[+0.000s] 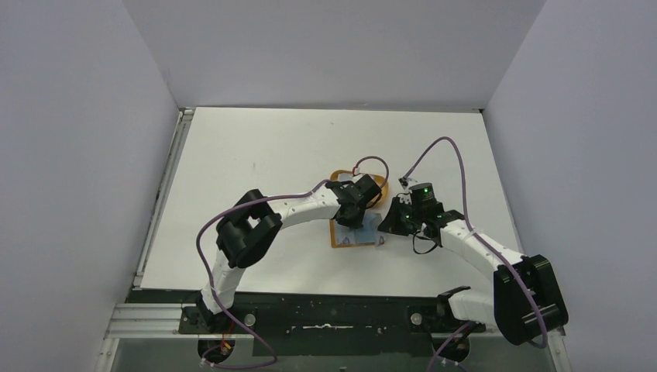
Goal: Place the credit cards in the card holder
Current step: Turn over the card slot in the card holder.
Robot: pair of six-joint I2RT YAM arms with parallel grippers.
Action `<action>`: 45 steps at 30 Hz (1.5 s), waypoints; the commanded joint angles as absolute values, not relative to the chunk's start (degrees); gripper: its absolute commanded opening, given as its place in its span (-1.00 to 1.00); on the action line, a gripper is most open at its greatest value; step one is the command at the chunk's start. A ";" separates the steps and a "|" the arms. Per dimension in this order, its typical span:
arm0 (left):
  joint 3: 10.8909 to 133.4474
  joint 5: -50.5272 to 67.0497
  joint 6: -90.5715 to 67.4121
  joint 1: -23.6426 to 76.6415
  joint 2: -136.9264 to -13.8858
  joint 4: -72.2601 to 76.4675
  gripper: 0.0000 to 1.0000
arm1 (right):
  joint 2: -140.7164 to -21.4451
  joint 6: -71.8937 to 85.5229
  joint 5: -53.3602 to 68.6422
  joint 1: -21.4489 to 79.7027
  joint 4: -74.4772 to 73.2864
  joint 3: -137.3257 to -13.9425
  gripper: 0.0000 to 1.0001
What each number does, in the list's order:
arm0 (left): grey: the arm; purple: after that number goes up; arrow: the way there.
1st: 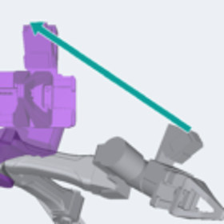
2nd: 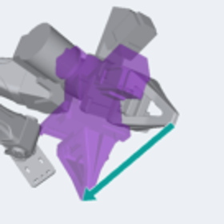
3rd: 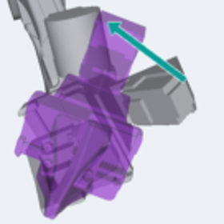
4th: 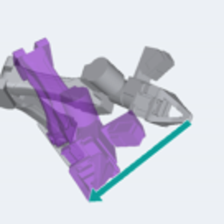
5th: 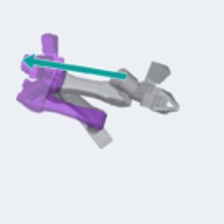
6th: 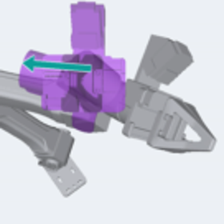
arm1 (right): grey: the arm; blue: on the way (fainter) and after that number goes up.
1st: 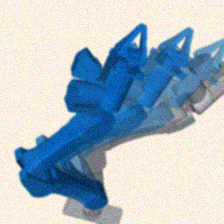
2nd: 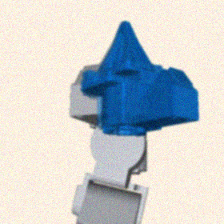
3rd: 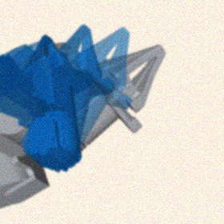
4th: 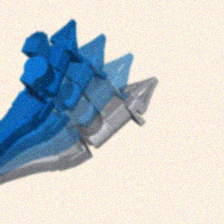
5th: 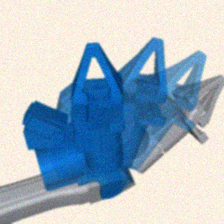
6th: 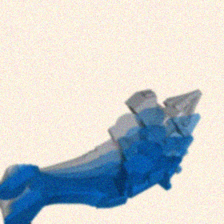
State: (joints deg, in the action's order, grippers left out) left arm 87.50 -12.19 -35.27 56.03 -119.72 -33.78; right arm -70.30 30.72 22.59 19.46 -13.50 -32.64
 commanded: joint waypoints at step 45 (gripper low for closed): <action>82.02 -10.64 -35.22 54.85 -107.36 -34.85 -0.24 | -72.52 36.62 30.81 23.35 1.86 -29.77 -1.00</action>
